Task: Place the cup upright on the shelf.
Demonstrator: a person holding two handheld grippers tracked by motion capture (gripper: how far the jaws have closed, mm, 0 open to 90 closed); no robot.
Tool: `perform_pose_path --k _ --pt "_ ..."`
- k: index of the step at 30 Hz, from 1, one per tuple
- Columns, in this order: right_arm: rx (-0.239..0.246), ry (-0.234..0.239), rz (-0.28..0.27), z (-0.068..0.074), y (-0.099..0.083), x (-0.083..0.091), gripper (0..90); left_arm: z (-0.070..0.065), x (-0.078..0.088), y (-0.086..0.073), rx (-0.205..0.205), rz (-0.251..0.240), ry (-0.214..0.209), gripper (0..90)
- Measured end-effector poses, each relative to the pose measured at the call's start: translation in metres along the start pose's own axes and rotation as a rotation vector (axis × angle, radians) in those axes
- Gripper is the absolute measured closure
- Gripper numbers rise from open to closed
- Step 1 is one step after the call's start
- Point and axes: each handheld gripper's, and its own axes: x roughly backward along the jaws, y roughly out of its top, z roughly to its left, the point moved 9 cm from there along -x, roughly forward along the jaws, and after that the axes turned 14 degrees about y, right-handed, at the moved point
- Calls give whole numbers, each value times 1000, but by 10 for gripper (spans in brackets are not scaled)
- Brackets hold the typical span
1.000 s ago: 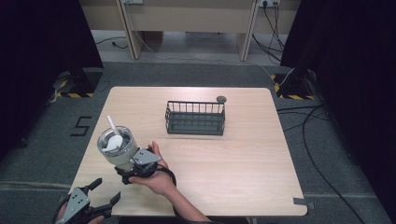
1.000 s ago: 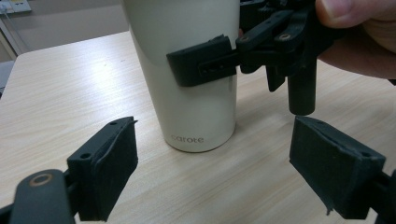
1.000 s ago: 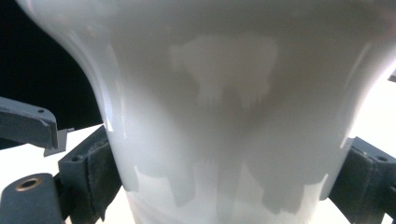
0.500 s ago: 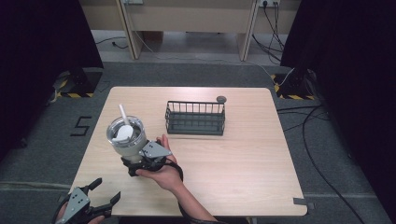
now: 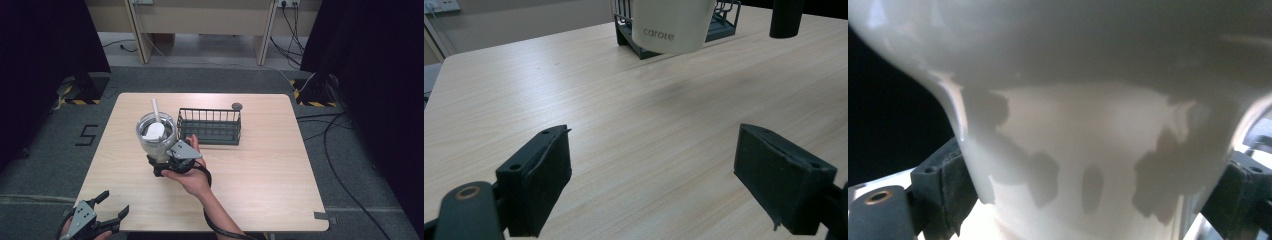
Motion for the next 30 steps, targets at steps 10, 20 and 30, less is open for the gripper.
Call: perform_pose_path --k 10,20,30 --pt "-35 -91 -23 -38 9 33 111 0 0 0 1 2 2 145" --pt "-37 -155 -14 -62 15 51 112 0 -1 0 8 0 3 145" --pt "-49 -228 -9 -86 28 71 112 1 -1 0 7 4 4 146"
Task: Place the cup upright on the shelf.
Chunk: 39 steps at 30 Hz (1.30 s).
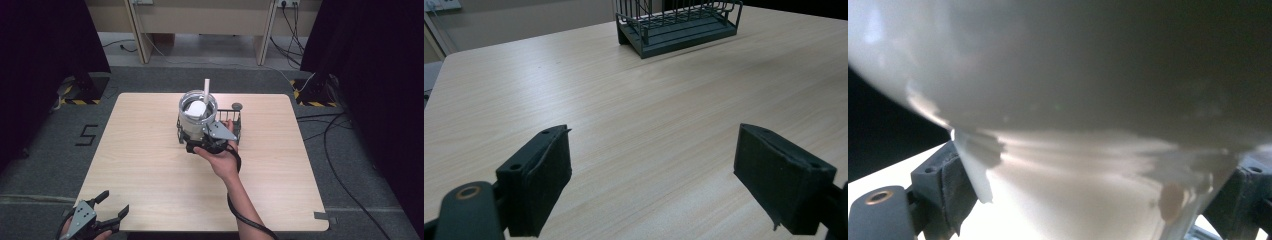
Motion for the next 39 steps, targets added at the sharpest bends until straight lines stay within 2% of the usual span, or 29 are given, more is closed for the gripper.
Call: perform_pose_path --k 1,4,12,13,14,17,22,24,25,28,31,34,39 --pt "17 -8 1 -3 2 1 112 0 0 0 -1 -1 0 145" --pt "12 -23 3 -9 5 4 113 0 0 0 -1 0 0 146" --pt "1 -92 13 -41 19 17 112 0 0 0 3 1 0 146" --pt "1 -92 13 -41 19 17 112 0 0 0 3 1 0 146" --pt "-5 -113 13 -50 21 18 112 0 -1 0 5 2 1 146" --pt "-13 -139 18 -63 25 16 112 1 0 -1 5 4 1 146" --pt "-26 -176 31 -83 28 7 112 1 -1 -1 11 3 4 146" --pt "-16 -192 41 -90 28 1 112 1 -1 -1 12 3 5 146" --pt "-16 -192 41 -90 28 1 112 1 -1 -1 13 2 5 146" --pt "-39 -198 51 -101 26 -12 112 1 -1 -1 12 4 4 146" --pt "-39 -216 66 -109 21 -21 112 2 -1 -1 11 6 7 145" --pt "-61 -219 66 -113 15 -29 112 2 -1 -1 14 7 8 145" --pt "-45 -227 63 -113 12 -34 112 1 0 -2 21 10 4 145"
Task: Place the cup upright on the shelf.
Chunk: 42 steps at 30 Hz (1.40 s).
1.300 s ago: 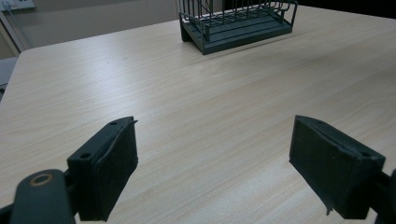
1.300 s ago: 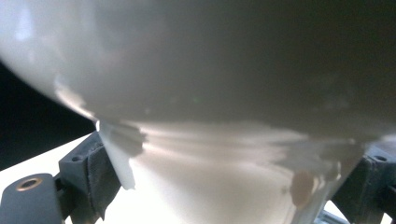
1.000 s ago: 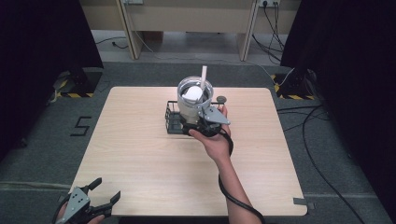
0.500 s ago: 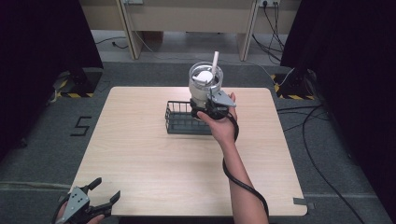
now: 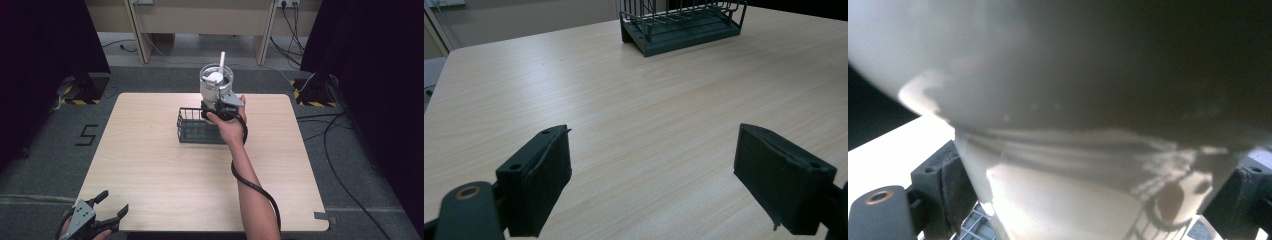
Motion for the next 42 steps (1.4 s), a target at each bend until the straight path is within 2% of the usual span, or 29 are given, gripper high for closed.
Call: perform_pose_path --k 2,4,8,11,14,20,22,25,32,42 --pt "14 -1 -1 2 -1 1 112 0 0 1 -4 -4 1 145" --pt "1 0 3 4 -1 3 112 1 0 1 -9 -7 4 145" --pt "8 5 11 6 -4 3 112 0 0 1 -10 -8 4 145" --pt "-21 7 20 5 -10 2 112 0 0 1 -11 -9 5 145" --pt "-27 7 27 3 -16 -1 112 0 0 1 -13 -9 3 145" --pt "-39 -10 85 -3 -43 -12 112 -1 0 1 -14 -8 -3 145" --pt "-32 -16 63 -3 -47 -13 111 -1 0 1 -15 -7 -4 145" --pt "-34 -20 62 -3 -47 -13 110 -2 0 1 -16 -6 -6 145" --pt "-79 -14 21 -4 -52 -14 86 -2 1 0 -19 -1 -4 145" --pt "-49 -16 38 -2 -54 -10 40 -2 1 0 -22 -3 -4 145"
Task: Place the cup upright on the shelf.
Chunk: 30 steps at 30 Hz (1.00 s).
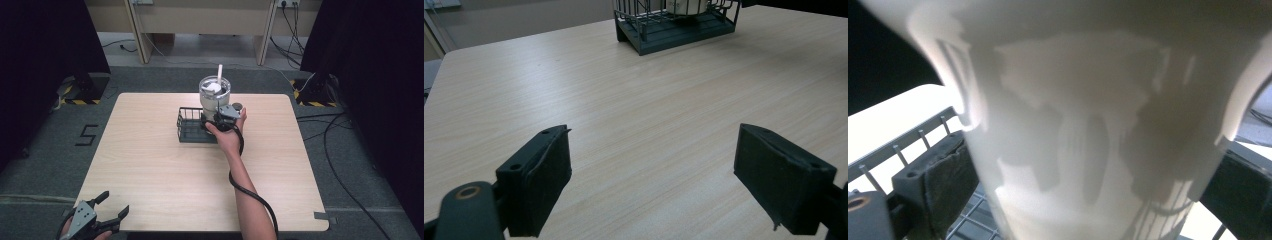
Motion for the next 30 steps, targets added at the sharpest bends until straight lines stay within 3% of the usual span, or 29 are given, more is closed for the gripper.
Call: perform_pose_path --k 30 --pt "7 5 -16 3 2 44 22 0 0 1 -12 -6 9 145"
